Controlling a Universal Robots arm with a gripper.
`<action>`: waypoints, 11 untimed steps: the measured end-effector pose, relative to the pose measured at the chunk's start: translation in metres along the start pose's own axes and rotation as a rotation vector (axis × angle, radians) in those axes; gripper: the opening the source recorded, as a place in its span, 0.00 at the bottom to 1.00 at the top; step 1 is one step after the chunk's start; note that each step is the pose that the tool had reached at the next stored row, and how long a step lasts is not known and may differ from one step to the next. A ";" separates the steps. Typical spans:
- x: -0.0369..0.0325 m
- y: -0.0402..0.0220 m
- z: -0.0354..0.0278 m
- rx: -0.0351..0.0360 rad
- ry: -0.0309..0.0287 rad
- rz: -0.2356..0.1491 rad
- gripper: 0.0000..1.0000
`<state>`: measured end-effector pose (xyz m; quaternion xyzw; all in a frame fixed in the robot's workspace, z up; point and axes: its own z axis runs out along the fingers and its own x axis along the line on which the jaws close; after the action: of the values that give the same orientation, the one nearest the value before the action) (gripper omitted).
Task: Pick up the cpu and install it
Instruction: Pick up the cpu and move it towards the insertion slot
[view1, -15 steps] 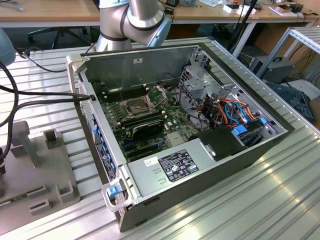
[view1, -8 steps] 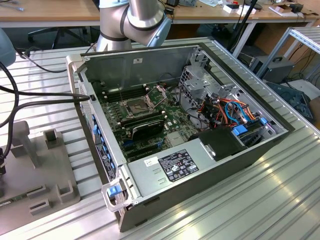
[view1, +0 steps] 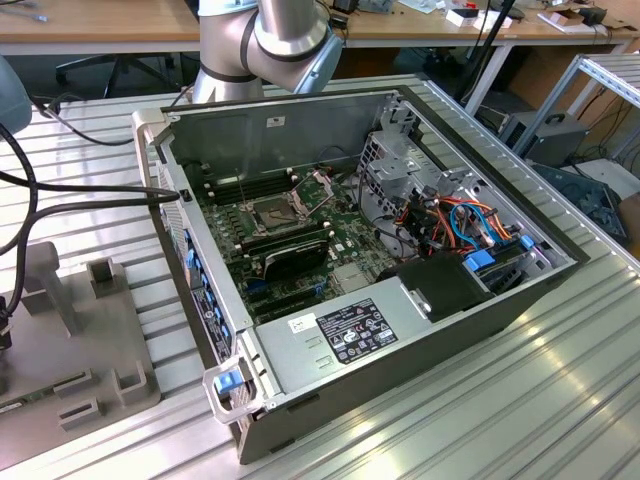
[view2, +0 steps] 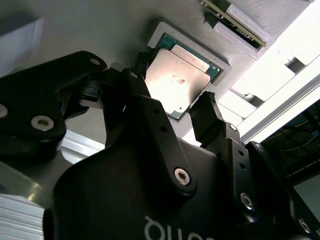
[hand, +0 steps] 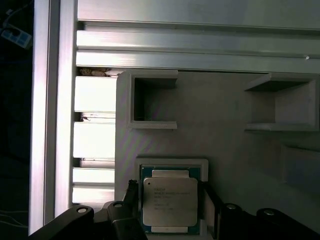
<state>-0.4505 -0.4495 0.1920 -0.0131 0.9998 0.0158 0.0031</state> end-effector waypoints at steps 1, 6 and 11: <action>0.0000 0.0000 -0.0001 0.0001 0.0000 0.000 0.62; 0.0000 0.0000 -0.0002 0.0001 0.0004 -0.005 0.62; 0.0000 0.0000 -0.0002 0.0001 0.0004 -0.007 0.62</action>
<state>-0.4506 -0.4495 0.1922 -0.0168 0.9997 0.0157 0.0030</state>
